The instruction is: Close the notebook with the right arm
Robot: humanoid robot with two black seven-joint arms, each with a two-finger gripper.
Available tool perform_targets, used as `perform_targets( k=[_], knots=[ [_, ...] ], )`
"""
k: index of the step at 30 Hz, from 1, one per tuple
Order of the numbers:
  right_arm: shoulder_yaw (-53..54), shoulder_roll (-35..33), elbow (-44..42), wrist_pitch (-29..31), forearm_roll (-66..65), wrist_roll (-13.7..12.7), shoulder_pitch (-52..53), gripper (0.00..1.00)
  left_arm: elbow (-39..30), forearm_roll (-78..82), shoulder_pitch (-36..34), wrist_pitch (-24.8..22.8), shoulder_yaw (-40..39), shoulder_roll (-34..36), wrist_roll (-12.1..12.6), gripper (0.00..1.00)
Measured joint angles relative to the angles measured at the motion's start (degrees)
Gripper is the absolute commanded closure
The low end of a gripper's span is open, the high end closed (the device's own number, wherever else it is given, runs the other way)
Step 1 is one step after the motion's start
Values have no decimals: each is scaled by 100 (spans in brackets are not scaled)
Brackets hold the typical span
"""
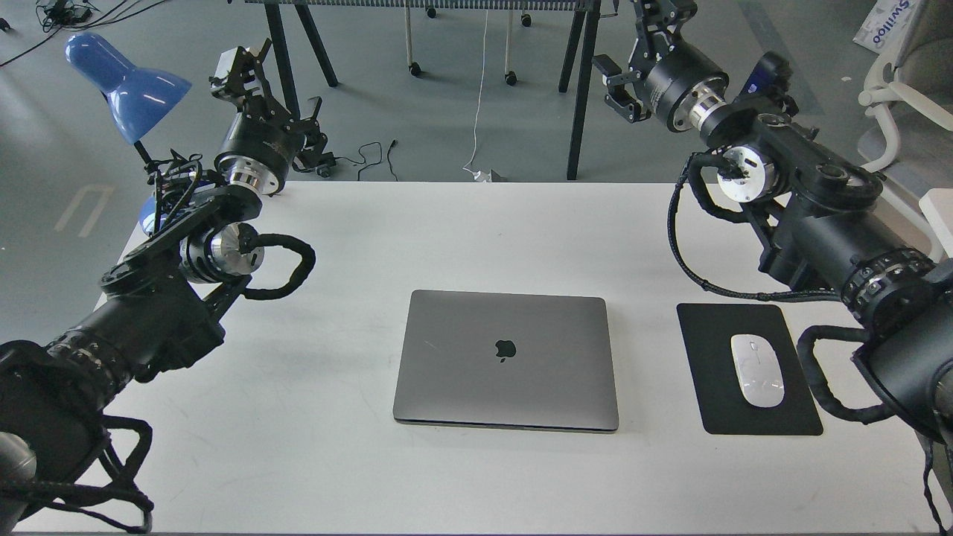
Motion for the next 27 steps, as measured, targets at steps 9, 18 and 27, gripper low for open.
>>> perform_targets(
  k=[9, 18, 27],
  knots=[
    [200, 12, -23, -60, 1729, 45, -175, 0, 0, 0, 0, 0, 0, 0, 0, 0],
    [1090, 52, 430, 319, 1955, 18, -774, 0, 0, -1, 0, 0, -1, 0, 0, 0],
    [1585, 34, 1227, 340, 1979, 66, -1198, 0, 0, 7, 0, 0, -2, 0, 0, 0]
  ],
)
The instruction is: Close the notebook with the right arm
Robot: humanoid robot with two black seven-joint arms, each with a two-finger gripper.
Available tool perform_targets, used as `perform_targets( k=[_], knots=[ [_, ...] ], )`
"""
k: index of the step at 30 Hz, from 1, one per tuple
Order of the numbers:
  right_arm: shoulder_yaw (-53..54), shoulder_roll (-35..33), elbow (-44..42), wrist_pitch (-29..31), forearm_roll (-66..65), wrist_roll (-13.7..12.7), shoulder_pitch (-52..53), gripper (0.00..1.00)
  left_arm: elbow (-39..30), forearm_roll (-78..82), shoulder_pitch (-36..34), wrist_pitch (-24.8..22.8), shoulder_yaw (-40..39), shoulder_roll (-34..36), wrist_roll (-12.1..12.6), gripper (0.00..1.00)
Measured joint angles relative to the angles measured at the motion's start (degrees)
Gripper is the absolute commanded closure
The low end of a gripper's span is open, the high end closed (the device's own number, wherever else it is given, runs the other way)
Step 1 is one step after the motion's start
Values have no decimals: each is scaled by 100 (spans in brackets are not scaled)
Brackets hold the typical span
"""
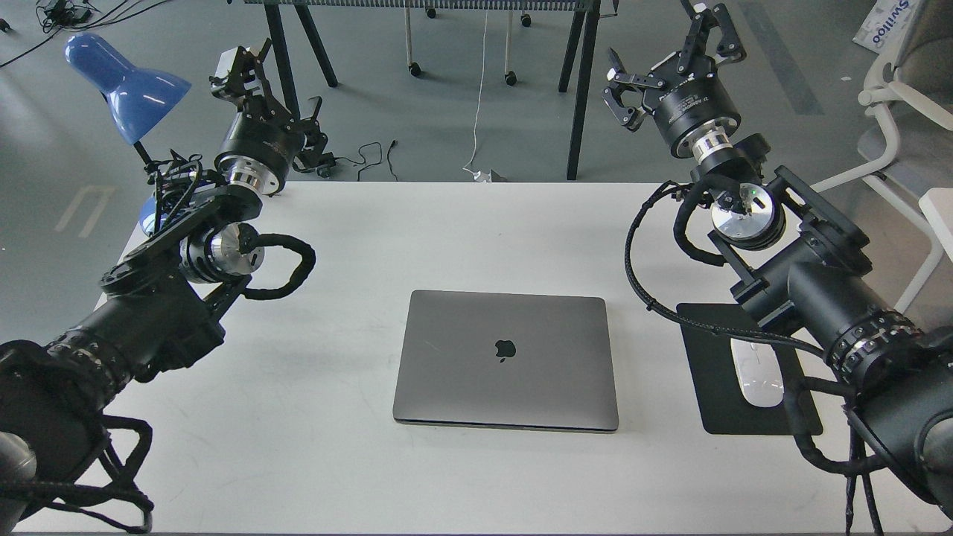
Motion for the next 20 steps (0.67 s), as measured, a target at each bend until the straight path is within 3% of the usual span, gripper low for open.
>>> perform_targets(
  k=[20],
  knots=[
    [220, -5, 4, -15, -9, 13, -159, 0, 0, 0, 8, 0, 0, 0, 0, 0]
  ],
)
